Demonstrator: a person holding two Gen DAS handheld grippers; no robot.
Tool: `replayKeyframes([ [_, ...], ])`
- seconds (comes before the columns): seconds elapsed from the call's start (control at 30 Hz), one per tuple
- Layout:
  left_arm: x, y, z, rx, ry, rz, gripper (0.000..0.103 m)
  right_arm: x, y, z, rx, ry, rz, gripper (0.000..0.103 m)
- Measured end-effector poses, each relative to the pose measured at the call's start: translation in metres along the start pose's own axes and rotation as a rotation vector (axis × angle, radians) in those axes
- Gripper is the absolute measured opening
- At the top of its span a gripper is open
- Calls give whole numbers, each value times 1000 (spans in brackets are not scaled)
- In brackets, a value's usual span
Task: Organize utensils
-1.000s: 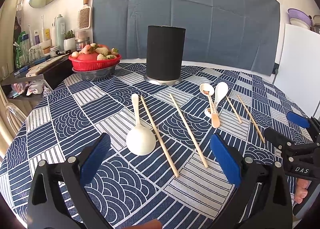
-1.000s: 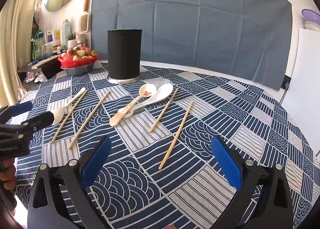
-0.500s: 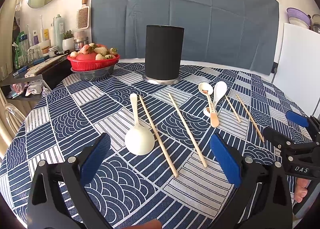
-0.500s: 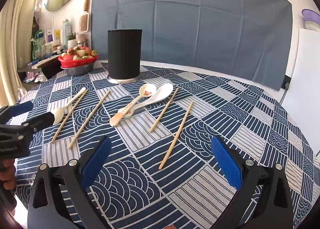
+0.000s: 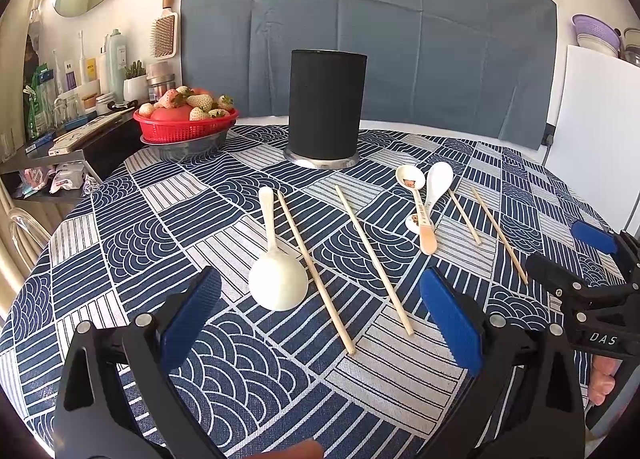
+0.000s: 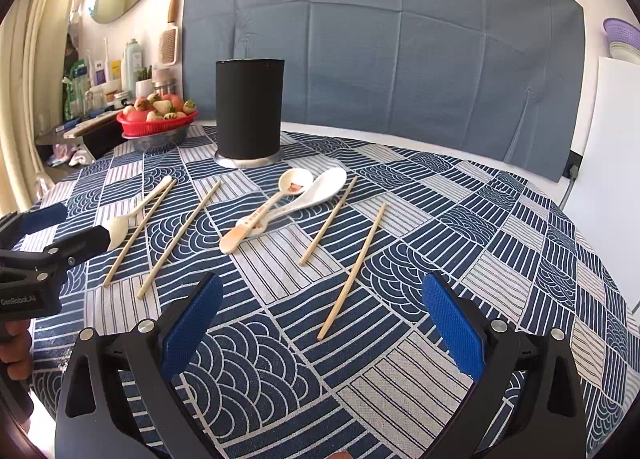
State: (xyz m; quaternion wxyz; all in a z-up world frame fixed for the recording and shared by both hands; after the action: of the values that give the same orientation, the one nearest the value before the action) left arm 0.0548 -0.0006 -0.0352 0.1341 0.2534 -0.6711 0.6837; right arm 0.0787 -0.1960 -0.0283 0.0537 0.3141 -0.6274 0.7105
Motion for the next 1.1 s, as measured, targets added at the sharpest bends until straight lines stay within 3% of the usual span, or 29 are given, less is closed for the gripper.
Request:
replayKeyframes([
  [0.8, 1, -1, 6, -30, -3, 11, 98, -2, 0, 1, -18, -23, -20, 96],
  [1.1, -4, 0, 6, -33, 11, -24, 98, -8, 1, 2, -33, -42, -56, 96],
])
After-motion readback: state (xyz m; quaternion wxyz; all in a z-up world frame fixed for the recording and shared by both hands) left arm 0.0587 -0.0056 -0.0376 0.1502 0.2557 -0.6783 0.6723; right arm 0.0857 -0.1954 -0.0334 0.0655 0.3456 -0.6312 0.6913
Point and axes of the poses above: each gripper's, at about its wrist camera, not at the fingertips, and x roughly against the way its jaws point, z to its right, y to its underside, the point moved 7 cm from there along -x, roughly the way its jaws point, and after that the axes turned 9 degrees about -y, right-handed, at the moved point
